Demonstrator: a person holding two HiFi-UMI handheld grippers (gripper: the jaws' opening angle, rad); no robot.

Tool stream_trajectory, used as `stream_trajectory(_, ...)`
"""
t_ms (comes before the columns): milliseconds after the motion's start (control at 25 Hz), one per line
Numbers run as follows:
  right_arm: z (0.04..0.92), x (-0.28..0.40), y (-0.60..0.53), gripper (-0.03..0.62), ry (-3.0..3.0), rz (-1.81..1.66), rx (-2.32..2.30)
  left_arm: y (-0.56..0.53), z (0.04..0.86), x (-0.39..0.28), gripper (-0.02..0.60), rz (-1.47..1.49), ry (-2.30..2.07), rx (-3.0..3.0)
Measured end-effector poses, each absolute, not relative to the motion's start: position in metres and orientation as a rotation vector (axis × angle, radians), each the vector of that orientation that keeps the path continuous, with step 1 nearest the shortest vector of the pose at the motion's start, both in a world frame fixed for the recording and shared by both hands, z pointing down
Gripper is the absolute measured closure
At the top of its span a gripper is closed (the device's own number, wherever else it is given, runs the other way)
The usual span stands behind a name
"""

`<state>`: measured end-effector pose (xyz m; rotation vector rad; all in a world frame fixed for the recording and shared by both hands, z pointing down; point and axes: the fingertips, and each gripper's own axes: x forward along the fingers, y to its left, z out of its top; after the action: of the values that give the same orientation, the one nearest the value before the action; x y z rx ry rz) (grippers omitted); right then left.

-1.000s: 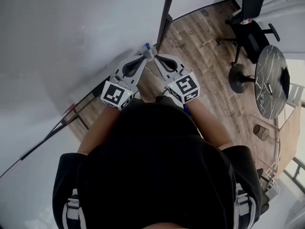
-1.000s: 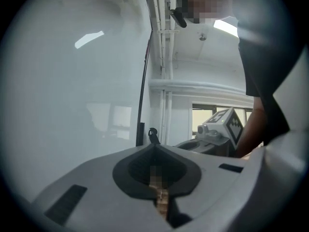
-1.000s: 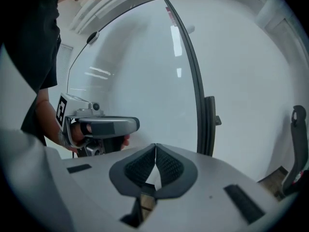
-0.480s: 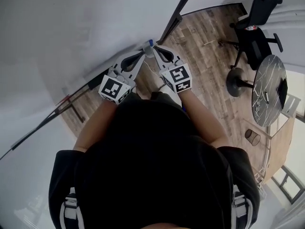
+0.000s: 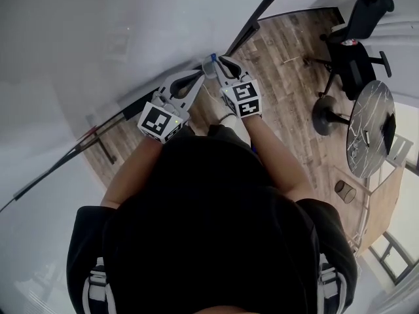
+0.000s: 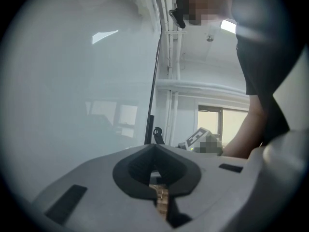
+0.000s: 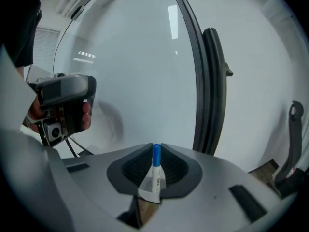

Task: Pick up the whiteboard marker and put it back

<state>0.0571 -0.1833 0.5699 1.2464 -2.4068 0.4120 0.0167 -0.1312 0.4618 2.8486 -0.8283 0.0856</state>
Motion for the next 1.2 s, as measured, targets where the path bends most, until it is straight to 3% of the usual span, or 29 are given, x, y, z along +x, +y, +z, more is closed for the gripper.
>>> stream_trajectory(520, 0.586, 0.046, -0.19, 0.505, -2.383, 0.428, 1.207, -0.123, 0.452, 0.0, 0.578, 0.112, -0.872, 2.83)
stream_trajectory(1200, 0.586, 0.047, -0.194, 0.53, -2.396, 0.412, 1.217, -0.121, 0.452, -0.012, 0.578, 0.126, -0.906, 2.813)
